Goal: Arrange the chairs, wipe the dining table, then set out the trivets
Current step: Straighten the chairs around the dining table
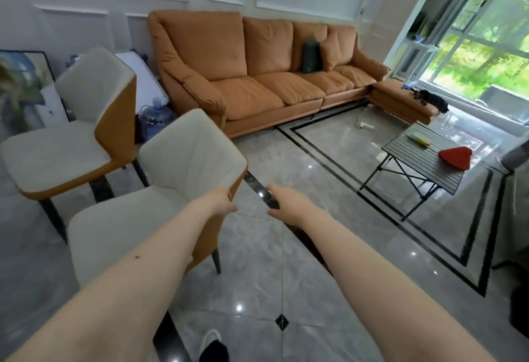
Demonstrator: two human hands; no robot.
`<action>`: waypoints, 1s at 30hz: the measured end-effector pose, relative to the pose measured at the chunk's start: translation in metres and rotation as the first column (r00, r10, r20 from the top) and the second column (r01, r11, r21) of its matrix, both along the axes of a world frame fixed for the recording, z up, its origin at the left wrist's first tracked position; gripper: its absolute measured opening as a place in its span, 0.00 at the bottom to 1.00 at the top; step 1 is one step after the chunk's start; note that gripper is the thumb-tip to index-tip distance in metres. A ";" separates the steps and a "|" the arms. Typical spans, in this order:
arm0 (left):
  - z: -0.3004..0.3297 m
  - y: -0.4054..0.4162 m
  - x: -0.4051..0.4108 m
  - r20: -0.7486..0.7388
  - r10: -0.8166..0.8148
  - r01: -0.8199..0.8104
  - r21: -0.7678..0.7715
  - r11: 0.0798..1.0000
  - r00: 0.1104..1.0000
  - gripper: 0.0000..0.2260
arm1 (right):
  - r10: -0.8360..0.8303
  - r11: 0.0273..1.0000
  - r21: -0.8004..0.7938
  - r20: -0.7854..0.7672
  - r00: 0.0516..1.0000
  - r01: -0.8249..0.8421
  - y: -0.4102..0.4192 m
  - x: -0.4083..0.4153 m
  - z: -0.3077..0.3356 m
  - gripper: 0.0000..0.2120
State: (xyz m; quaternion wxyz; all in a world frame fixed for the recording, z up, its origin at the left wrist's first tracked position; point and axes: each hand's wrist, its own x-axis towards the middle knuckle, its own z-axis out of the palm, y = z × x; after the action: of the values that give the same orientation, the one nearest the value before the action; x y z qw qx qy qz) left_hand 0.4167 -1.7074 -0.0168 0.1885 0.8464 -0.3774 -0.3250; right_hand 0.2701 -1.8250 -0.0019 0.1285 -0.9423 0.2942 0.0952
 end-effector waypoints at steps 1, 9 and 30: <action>0.002 -0.019 0.013 0.002 0.024 -0.024 -0.020 1.000 1.000 0.21 | 0.026 1.000 -0.016 -0.011 1.000 -0.026 -0.018 0.017 0.002 0.30; 0.002 -0.135 0.111 -0.003 0.210 -0.209 -0.097 0.973 0.978 0.26 | 0.128 0.992 0.014 0.030 0.991 -0.129 -0.136 0.146 0.010 0.29; -0.077 -0.208 0.202 -0.345 0.831 -0.826 0.212 0.522 0.436 0.38 | 0.967 0.061 -0.075 -0.241 0.077 -0.995 -0.249 0.430 -0.082 0.26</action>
State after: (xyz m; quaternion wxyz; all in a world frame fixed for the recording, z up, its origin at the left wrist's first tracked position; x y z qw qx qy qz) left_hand 0.6184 -1.9155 -0.0934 0.3919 0.8356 0.1348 -0.3605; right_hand 0.7002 -2.0736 -0.0838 -0.0937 -0.8908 -0.4052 0.1829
